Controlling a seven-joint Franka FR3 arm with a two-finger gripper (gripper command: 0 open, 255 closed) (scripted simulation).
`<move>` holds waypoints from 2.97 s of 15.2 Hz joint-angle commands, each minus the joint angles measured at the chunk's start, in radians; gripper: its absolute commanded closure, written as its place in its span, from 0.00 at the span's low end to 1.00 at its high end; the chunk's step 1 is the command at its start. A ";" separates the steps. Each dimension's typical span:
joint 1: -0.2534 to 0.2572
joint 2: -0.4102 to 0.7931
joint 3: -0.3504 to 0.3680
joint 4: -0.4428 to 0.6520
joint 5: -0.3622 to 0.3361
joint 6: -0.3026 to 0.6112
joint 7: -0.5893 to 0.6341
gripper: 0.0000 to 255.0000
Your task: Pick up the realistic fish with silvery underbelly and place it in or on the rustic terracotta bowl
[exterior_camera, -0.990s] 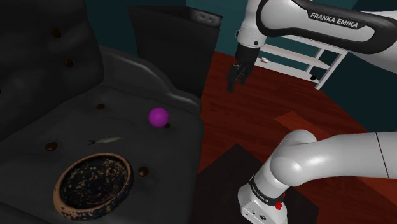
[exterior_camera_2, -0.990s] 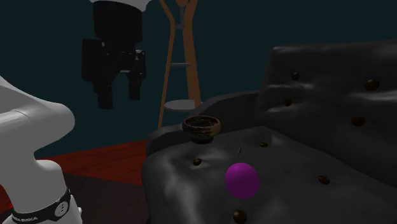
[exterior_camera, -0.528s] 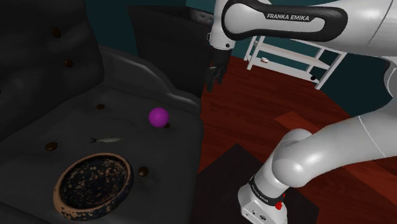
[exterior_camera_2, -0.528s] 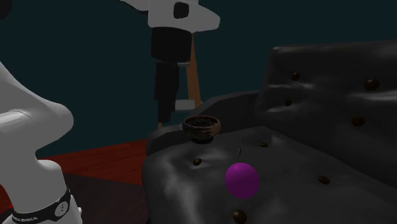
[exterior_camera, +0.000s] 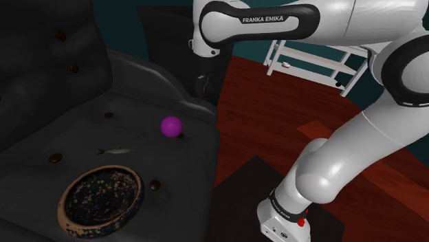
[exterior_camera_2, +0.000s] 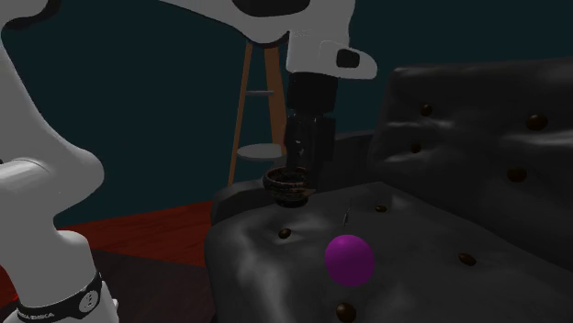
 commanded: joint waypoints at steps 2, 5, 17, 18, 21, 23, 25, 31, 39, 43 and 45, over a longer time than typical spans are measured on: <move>0.024 0.109 0.025 0.070 -0.014 0.023 -0.034 0.00; 0.048 0.213 0.050 0.147 -0.032 0.033 -0.065 0.00; 0.173 0.615 0.143 0.495 -0.141 0.010 -0.179 0.00; 0.186 0.647 0.149 0.527 -0.151 0.004 -0.189 0.00; 0.229 0.745 0.166 0.624 -0.183 -0.015 -0.222 0.00; 0.260 0.810 0.176 0.692 -0.204 -0.031 -0.245 0.00; 0.293 0.874 0.184 0.761 -0.225 -0.048 -0.270 0.00; 0.365 1.007 0.197 0.896 -0.266 -0.073 -0.326 0.00; 0.345 1.000 0.194 0.798 -0.272 0.016 -0.314 0.00; 0.345 1.000 0.194 0.798 -0.272 0.016 -0.314 0.00; 0.345 1.000 0.194 0.798 -0.272 0.016 -0.314 0.00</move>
